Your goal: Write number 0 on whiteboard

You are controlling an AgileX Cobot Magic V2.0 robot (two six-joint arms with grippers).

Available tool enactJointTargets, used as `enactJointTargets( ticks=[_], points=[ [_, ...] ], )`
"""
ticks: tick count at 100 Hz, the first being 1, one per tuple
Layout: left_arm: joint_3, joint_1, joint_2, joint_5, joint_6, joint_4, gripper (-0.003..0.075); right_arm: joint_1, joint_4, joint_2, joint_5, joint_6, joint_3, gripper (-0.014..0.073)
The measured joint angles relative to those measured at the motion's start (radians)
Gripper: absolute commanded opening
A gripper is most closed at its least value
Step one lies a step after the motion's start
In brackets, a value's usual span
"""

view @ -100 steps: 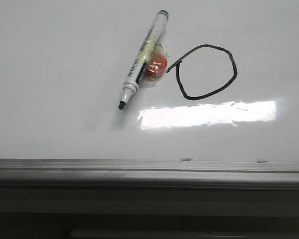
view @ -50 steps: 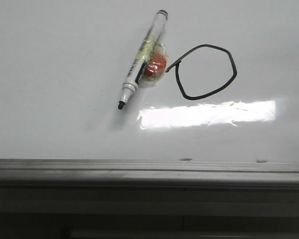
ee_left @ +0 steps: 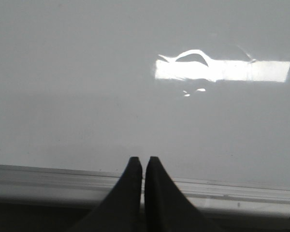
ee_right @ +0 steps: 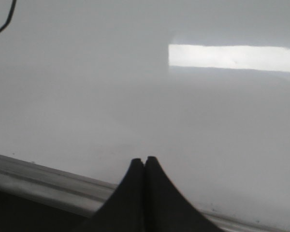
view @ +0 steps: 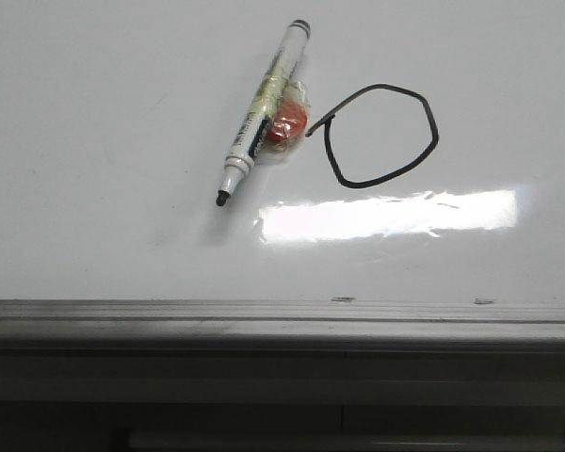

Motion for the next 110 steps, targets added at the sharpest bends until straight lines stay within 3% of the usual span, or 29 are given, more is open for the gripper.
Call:
enactJointTargets(
  ticks=[41,110],
  points=[
    [0.0,0.0,0.0,0.0,0.0,0.0,-0.002,-0.055,0.013,-0.225,0.245,-0.005,0.0,-0.0069],
    [0.0,0.0,0.0,0.0,0.0,0.0,-0.002,-0.127,0.015,-0.27,0.252,-0.005,0.0,-0.0069]
  ],
)
